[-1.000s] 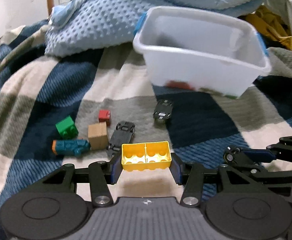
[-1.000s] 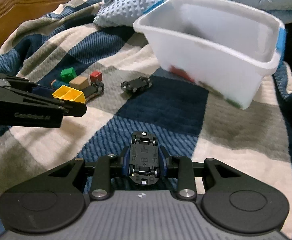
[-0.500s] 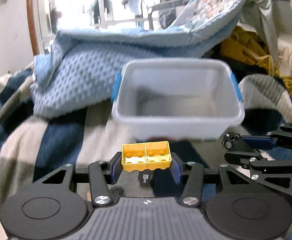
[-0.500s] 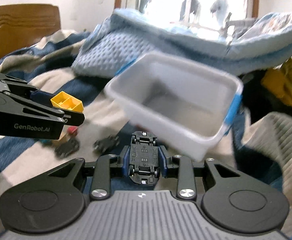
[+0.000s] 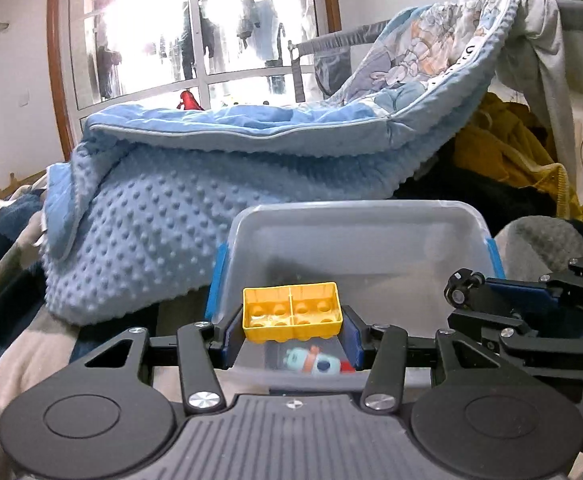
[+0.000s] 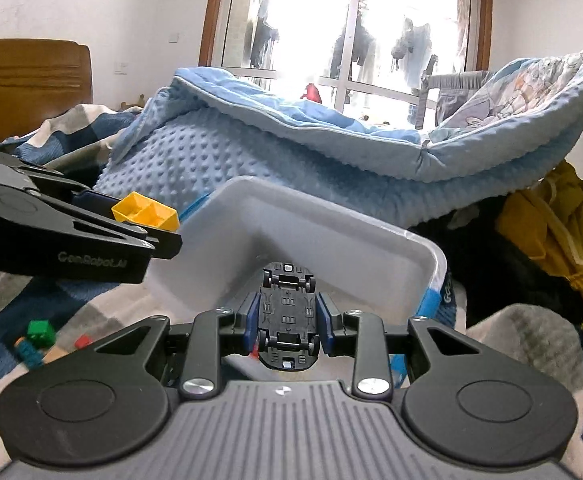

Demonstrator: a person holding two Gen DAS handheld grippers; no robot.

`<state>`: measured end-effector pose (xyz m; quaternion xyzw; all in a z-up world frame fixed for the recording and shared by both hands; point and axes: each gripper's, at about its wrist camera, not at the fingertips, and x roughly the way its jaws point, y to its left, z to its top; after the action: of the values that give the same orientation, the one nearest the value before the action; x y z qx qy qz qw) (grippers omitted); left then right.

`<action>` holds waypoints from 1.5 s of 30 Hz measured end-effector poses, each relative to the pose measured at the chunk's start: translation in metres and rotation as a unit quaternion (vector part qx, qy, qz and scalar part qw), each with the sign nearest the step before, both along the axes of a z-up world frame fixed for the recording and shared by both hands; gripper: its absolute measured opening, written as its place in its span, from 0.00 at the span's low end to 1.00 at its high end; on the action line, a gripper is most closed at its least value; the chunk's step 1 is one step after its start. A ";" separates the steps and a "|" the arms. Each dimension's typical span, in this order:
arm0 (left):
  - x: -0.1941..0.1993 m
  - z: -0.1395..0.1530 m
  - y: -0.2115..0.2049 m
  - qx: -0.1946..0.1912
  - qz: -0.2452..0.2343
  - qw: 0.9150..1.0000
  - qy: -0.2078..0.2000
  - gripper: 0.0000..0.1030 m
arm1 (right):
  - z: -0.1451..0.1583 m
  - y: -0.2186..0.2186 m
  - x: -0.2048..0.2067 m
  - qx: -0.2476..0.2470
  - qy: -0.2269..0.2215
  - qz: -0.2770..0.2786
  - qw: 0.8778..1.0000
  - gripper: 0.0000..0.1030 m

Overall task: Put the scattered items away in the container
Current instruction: 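Carry the black car and yellow brick to the bin and open both tools, then move both open tools back toward the remaining toys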

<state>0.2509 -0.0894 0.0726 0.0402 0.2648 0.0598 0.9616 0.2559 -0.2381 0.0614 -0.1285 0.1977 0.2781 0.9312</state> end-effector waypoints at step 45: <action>-0.141 -0.104 0.130 -0.064 0.149 0.983 0.091 0.73 | -0.046 0.017 -0.044 0.028 0.069 0.032 0.997 0.89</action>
<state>0.1098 0.0401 -0.0315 -0.0561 0.3575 0.1816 0.9144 0.2124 -0.2212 0.0159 -0.0892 0.2493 0.3210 0.9093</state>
